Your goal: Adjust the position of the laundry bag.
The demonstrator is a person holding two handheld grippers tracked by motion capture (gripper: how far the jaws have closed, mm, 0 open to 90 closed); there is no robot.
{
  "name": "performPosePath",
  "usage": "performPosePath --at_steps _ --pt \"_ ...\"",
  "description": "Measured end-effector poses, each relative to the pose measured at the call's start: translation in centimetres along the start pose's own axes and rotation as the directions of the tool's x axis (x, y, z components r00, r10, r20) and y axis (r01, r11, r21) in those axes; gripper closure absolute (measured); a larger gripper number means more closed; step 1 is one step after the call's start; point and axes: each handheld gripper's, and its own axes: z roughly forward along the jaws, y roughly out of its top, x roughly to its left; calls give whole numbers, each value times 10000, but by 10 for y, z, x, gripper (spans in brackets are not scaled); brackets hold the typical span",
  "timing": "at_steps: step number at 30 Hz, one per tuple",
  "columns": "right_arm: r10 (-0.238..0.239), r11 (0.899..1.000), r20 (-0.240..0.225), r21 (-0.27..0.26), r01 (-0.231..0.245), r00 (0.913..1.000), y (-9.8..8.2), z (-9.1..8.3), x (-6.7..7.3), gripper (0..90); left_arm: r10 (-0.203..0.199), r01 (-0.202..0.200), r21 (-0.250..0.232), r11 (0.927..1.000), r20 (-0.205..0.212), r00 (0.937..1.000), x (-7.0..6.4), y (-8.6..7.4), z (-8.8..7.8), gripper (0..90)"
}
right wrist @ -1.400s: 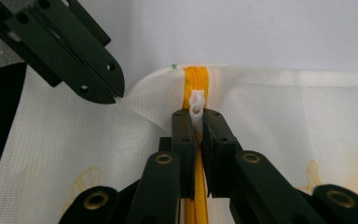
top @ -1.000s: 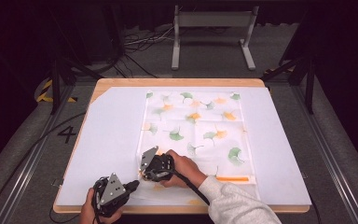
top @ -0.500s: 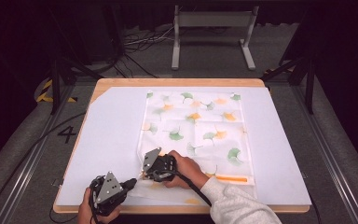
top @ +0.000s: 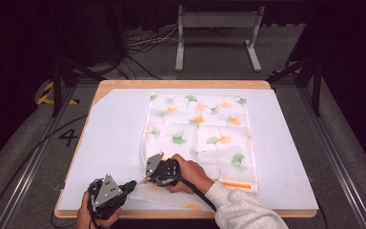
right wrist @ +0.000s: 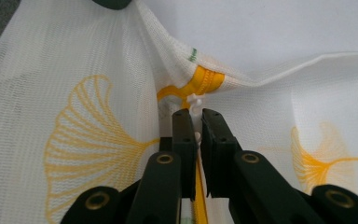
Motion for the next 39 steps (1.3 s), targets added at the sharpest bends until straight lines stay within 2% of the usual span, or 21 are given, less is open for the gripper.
performPosePath --at_steps 3,8,12,17,19,23,29,39 --pt "31 10000 64 -34 -31 10000 0 0 -1 852 -19 16 160 9999 188 9998 1 -1 2 888" --pt "237 9981 302 -574 -220 9993 1 -8 -4 853 -222 195 466 9987 580 9981 3 -3 6 888" --pt "-33 9992 326 -409 46 9995 4 -6 0 853 -500 491 129 9987 787 9956 4 0 6 889" --pt "-189 9998 235 -85 191 9995 3 2 3 853 -417 453 -494 9977 721 9965 4 8 2 889" --pt "-236 9997 231 -36 237 9995 4 4 5 853 -310 353 -572 9977 743 9968 4 9 2 889" --pt "-462 9989 347 119 458 9983 6 6 9 853 -462 513 -745 9959 693 9965 6 11 1 889" --pt "-735 9968 528 364 716 9959 8 6 10 855 -505 535 -799 9954 394 9979 7 12 0 890" --pt "-1017 9923 636 768 967 9928 9 4 13 857 -468 486 -790 9957 247 9986 8 11 -1 891"
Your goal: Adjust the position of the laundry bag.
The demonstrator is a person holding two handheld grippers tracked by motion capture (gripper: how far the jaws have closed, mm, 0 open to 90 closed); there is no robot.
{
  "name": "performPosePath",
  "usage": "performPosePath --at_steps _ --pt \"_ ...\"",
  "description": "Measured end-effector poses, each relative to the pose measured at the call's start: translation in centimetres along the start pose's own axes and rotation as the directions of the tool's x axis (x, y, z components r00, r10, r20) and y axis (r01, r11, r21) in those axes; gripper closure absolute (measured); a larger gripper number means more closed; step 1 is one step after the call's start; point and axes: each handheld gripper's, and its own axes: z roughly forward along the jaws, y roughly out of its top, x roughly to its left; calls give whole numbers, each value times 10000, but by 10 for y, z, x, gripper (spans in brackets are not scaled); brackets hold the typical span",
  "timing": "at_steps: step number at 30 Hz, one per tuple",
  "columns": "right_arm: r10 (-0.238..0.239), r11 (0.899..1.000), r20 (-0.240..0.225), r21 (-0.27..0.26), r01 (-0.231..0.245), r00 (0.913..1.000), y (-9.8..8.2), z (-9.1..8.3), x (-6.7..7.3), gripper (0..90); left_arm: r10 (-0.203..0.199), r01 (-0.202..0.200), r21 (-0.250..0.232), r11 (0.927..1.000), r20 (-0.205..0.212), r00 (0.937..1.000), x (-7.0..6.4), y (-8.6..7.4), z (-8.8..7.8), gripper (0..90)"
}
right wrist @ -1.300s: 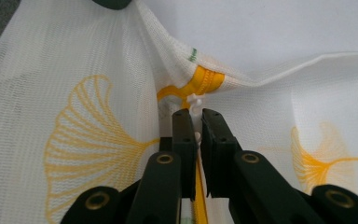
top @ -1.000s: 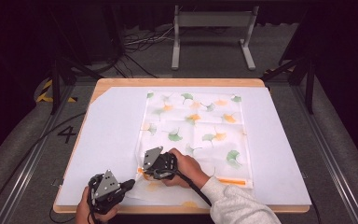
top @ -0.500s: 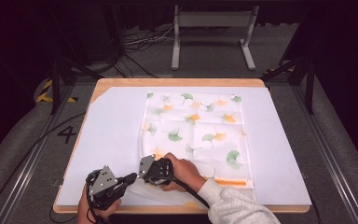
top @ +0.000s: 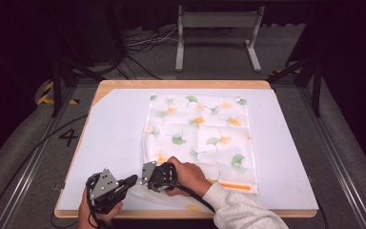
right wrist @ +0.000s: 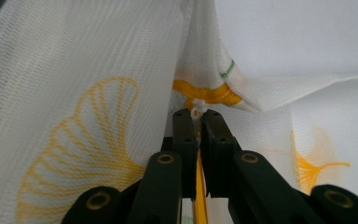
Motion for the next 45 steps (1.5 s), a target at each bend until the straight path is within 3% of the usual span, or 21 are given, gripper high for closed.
performPosePath --at_steps 5,10,13,19,26,33,37,42,45 --pt "23 10000 0 -38 -23 10000 0 -1 -1 860 -164 164 -46 9999 -3 9999 2 -1 -2 891" --pt "-98 10000 134 12 98 9999 -1 -4 -2 861 -34 34 32 10000 2 10000 3 -3 -1 891" --pt "273 9994 -20 -216 -274 9996 -5 -8 -6 863 -129 127 83 9999 193 9997 5 -6 -1 890" --pt "472 9977 434 -496 -451 9979 -7 -14 -7 867 -156 146 256 9996 424 9990 6 -6 2 889" --pt "190 9994 211 -303 -184 9996 -4 -8 -4 900 -186 182 84 9998 514 9985 4 -4 0 889" --pt "783 9942 -278 -711 -801 9965 -9 -5 -10 900 16 -31 678 9977 219 9998 6 -11 -1 889" --pt "238 9990 97 -386 -234 9997 -4 -3 -5 900 6 -32 1320 9912 199 9998 6 -15 3 889" --pt "193 9990 169 -403 -186 9997 -3 -2 -3 900 -124 138 1356 9907 -113 9999 5 -17 1 892" --pt "-80 9996 353 -259 89 9993 -1 -2 -1 900 -286 296 1354 9904 -92 9995 8 -18 0 892"
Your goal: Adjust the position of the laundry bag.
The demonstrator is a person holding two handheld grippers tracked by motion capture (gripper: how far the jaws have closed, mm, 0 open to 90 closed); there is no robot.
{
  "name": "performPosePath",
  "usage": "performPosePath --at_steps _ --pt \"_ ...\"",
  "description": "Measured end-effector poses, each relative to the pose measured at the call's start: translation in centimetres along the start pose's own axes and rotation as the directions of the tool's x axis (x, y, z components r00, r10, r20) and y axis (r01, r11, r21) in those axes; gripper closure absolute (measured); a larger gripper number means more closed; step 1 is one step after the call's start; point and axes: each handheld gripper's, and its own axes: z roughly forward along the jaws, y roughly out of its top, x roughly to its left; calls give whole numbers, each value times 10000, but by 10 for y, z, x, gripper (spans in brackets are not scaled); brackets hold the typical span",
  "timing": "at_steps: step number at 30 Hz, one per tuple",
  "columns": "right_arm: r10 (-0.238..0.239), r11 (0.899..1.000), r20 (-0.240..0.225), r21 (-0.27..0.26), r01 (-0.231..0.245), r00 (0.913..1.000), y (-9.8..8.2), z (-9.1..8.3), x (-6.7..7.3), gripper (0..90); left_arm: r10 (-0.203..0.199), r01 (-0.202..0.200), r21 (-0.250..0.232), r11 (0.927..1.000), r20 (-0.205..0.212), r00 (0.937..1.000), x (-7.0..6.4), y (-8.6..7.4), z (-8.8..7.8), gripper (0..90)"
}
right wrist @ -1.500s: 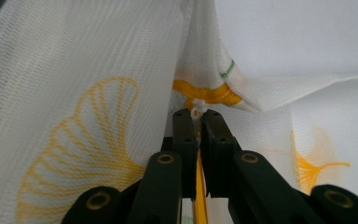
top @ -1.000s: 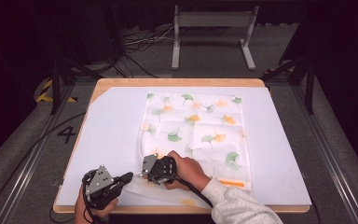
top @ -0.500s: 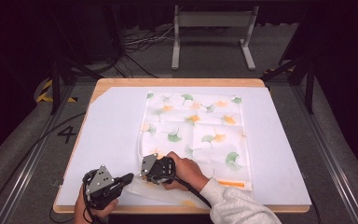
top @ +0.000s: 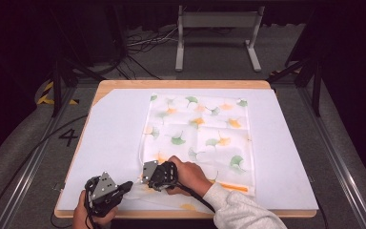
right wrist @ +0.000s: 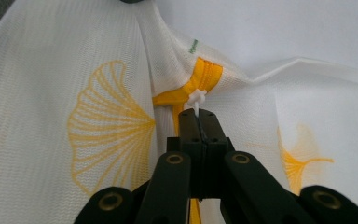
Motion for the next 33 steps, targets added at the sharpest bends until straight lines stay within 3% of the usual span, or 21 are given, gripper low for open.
performPosePath --at_steps 4,6,9,12,17,19,24,26,28,29,31,33 --pt "-176 9997 45 162 175 9998 3 -1 1 900 -155 153 -117 9998 -159 9998 0 0 -2 893" --pt "-295 9993 84 235 293 9995 3 -1 2 900 -196 198 -92 9998 270 9994 3 -2 0 893" --pt "-429 9989 288 204 424 9987 4 -3 4 900 -231 238 -195 9995 364 9991 3 -2 -1 892" --pt "-491 9988 527 116 486 9974 5 -4 3 900 -307 343 -367 9987 932 9952 4 0 4 882" --pt "-530 9986 579 42 529 9969 8 -6 4 900 -275 316 -338 9989 1145 9930 4 3 12 741" --pt "-539 9985 609 -4 540 9967 8 -7 5 900 -503 553 -349 9979 1316 9900 5 3 14 669" --pt "-512 9985 661 -149 523 9965 10 -10 4 900 -779 765 160 9969 1407 9870 7 6 24 515" --pt "-485 9984 649 -254 503 9967 10 -10 4 900 -933 880 416 9953 1508 9841 10 7 28 499" --pt "-463 9985 642 -245 480 9969 10 -11 5 900 -905 823 562 9950 1624 9826 11 8 30 505" --pt "-459 9985 653 -274 477 9968 10 -11 5 900 -897 788 662 9947 1832 9790 11 9 31 562" --pt "-543 9979 602 -321 563 9967 10 -11 6 900 -681 534 761 9957 2054 9763 10 11 33 769" --pt "-517 9981 641 -292 536 9966 11 -10 7 900 -585 447 748 9962 1939 9793 9 13 33 878"
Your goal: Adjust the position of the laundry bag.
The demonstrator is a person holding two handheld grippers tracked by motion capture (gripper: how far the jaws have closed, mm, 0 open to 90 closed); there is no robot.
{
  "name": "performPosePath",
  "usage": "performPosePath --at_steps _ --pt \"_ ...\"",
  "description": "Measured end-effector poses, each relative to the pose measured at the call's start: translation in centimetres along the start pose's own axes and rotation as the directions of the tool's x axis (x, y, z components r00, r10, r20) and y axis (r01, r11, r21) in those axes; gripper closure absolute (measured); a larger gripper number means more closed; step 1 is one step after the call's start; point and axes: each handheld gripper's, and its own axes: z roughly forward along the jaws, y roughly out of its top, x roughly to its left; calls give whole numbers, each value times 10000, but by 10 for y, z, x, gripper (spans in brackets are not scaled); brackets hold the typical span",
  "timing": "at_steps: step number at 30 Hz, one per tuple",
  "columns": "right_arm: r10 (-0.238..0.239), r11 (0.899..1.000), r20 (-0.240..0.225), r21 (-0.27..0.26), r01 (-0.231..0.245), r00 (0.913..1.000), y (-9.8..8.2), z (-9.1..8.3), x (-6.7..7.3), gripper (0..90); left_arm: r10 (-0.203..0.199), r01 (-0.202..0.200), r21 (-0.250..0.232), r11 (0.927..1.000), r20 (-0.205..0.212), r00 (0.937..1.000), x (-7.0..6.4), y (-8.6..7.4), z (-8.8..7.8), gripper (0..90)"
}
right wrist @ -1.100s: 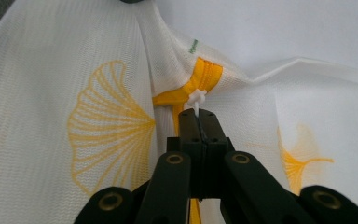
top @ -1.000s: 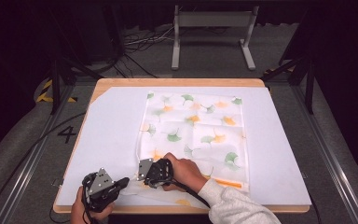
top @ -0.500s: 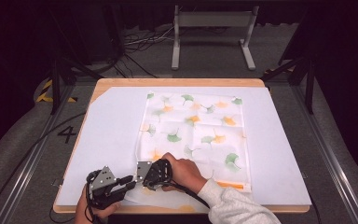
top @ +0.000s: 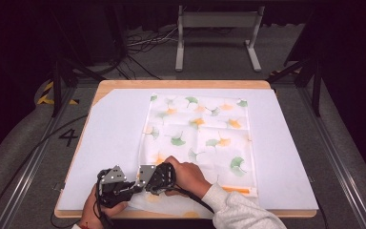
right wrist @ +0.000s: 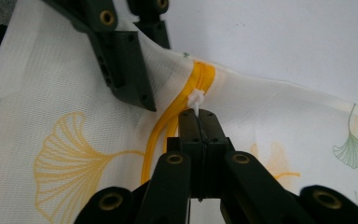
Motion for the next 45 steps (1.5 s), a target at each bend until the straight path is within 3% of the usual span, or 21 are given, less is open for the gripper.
performPosePath --at_steps 4,5,8,17,21,27,30,34,37,40,41,45 --pt "-54 10000 93 55 54 9999 -1 2 2 900 -233 229 -396 9990 -105 9997 1 -2 -2 884" --pt "-106 9999 102 68 105 9999 -2 3 2 900 -535 535 -536 9971 14 9986 1 -3 -3 884" --pt "-112 9999 240 96 110 9996 -2 4 4 900 -822 829 -815 9932 120 9965 5 -4 -4 884" --pt "-143 9999 254 59 142 9996 -4 5 5 900 -1205 1213 -1002 9875 143 9926 8 -6 -6 883" --pt "-310 9993 376 218 302 9988 -3 7 9 900 -996 982 -983 9903 -92 9950 7 -6 -7 879" --pt "-171 9998 244 129 168 9996 -6 5 7 900 -914 885 -986 9912 -250 9955 6 -5 -9 881" --pt "-189 9997 248 166 185 9995 -6 4 7 900 -1088 1068 -1106 9881 -127 9940 7 -5 -9 882" --pt "-708 9958 345 600 686 9969 -5 9 11 900 -1266 1223 -1436 9821 -213 9917 7 -5 -13 883" --pt "-524 9973 119 518 517 9986 -12 12 9 900 -1430 1388 -1534 9784 -166 9896 11 -6 -17 883" --pt "-239 9987 -73 454 242 9997 -16 7 6 900 -1273 1222 -1532 9806 -238 9916 10 -5 -17 883" --pt "-348 9984 -42 449 349 9994 -16 6 6 900 -1161 1110 -1443 9833 -268 9929 8 -4 -16 883" --pt "-403 9970 -40 654 405 9992 -20 3 9 900 -1262 1206 -1608 9796 -250 9917 10 -5 -20 882"
